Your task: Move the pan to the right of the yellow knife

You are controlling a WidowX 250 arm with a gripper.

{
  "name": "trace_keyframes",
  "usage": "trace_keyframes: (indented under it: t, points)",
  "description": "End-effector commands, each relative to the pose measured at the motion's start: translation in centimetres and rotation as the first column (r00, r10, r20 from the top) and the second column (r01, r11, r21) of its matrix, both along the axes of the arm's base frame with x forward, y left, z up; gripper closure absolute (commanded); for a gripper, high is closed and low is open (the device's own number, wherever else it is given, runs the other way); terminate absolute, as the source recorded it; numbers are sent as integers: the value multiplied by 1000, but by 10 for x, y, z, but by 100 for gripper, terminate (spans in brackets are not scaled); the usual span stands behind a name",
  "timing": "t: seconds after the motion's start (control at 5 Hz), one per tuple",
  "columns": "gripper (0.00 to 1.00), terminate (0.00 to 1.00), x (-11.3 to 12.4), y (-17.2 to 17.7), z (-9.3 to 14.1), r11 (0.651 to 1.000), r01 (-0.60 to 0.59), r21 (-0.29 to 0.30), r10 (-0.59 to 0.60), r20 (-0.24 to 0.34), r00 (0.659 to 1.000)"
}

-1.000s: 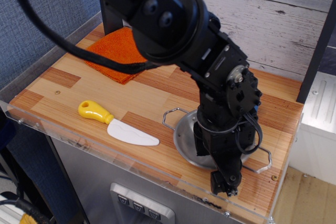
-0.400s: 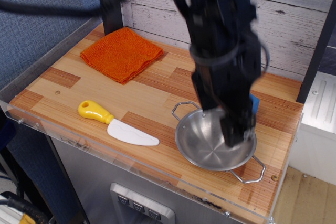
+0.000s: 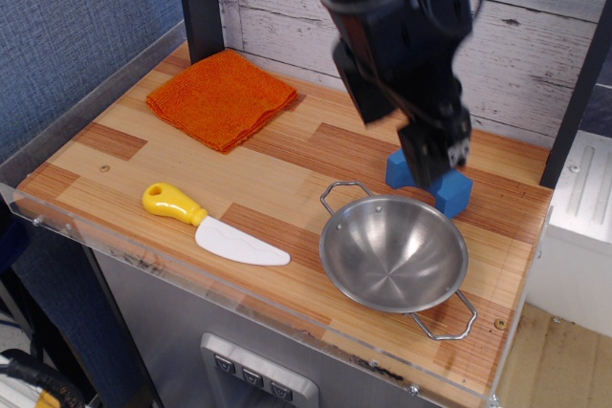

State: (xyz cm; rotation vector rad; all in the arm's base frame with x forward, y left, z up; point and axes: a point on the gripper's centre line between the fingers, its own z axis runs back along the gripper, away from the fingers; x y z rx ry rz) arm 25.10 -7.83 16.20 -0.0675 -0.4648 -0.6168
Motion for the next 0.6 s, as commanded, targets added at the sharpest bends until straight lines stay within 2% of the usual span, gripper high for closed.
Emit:
trace_keyframes:
  t: [0.0, 0.2, 0.4]
  points:
    - [0, 0, -5, 0, 15, 1000, -11, -9, 11, 36, 999]
    - [0, 0, -5, 0, 15, 1000, -11, -9, 11, 36, 999]
    - [0, 100, -5, 0, 15, 1000, -11, -9, 11, 36, 999]
